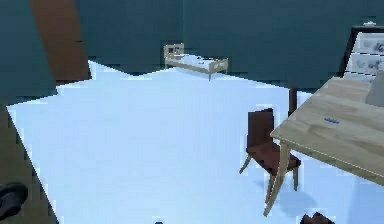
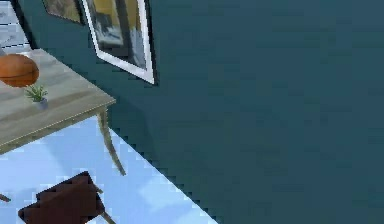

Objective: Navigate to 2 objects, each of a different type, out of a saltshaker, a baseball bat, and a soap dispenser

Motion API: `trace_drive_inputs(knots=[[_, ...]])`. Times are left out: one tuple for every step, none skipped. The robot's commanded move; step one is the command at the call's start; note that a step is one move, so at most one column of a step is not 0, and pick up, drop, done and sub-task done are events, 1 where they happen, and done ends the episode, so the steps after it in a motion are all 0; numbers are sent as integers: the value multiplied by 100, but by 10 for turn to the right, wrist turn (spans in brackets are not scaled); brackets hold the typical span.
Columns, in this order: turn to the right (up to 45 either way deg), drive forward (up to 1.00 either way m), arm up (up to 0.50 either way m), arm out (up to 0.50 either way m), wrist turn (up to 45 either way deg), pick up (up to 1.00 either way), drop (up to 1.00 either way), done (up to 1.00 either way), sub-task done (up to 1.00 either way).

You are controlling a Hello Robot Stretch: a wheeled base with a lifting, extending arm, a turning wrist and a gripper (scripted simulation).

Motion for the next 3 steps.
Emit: trace_drive_inputs(knots=[[0,70,0,0,0,0,0,0,0],[150,0,0,0,0,0,0,0,0],[0,35,0,0,0,0,0,0,0]])
